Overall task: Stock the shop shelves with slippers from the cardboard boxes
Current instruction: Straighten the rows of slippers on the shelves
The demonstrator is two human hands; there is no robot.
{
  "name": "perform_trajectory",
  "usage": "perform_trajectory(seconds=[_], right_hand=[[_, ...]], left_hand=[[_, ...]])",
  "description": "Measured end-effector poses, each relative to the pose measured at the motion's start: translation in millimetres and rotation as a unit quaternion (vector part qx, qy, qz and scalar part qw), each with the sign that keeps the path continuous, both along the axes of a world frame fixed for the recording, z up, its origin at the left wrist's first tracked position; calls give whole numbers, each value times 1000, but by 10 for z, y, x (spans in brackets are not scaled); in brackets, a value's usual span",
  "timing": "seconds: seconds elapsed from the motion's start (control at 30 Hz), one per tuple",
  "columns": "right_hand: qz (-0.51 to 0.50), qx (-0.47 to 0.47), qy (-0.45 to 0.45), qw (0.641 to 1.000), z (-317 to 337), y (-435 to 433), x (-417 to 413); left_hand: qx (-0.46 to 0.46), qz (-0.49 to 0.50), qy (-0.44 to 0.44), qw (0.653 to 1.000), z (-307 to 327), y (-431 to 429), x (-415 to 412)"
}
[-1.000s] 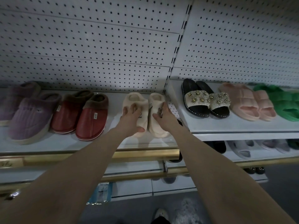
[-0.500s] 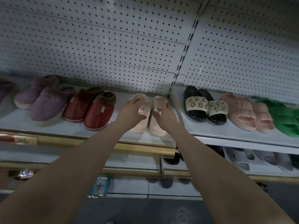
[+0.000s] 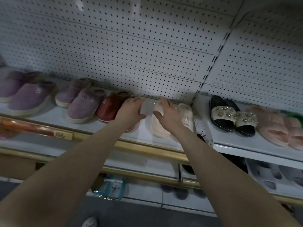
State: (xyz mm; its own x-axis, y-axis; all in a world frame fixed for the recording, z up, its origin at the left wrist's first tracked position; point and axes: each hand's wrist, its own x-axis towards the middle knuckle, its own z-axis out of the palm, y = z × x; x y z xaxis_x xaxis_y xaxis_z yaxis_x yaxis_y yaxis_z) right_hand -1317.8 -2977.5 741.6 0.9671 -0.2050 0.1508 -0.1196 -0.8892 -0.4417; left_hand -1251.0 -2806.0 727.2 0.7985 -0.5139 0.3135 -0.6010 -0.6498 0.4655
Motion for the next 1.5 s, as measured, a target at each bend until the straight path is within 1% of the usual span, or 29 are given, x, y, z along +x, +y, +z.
perform_trajectory(seconds=[0.07, 0.17, 0.3, 0.43, 0.63, 0.8, 0.93, 1.0, 1.13, 1.3, 1.4, 1.5], right_hand=[[3, 15, 7, 1000, 1, 185, 121], [10, 1, 23, 1000, -31, 450, 312], [-8, -6, 48, 999, -118, 734, 509], [-43, 20, 80, 996, -216, 889, 627], [-93, 37, 104, 990, -319, 1115, 794], [-96, 47, 117, 987, -381, 1224, 891], [-111, 88, 135, 981, -440, 1230, 978], [-116, 86, 146, 979, -462, 1223, 1020], [-129, 89, 162, 974, -488, 1206, 1060], [-159, 69, 159, 972, -480, 1132, 1119], [-162, 73, 172, 969, -457, 1057, 1142], [-168, 61, 165, 970, -433, 966, 1145]], left_hand=[[11, 1, -1, 1000, -4, 190, 153], [41, -1, 13, 999, -20, 483, 426], [73, -23, 18, 997, -42, 782, 755], [95, -39, 19, 995, -117, 916, 1032], [163, -82, 24, 983, -158, 955, 1270], [164, -90, 36, 982, -183, 900, 1368], [172, -74, 58, 981, -213, 875, 1477], [170, -82, 72, 979, -233, 864, 1521], [174, -85, 65, 979, -276, 857, 1566], [163, -83, 83, 980, -320, 771, 1569], [167, -74, 92, 979, -369, 707, 1566], [168, -59, 95, 979, -435, 687, 1591]])
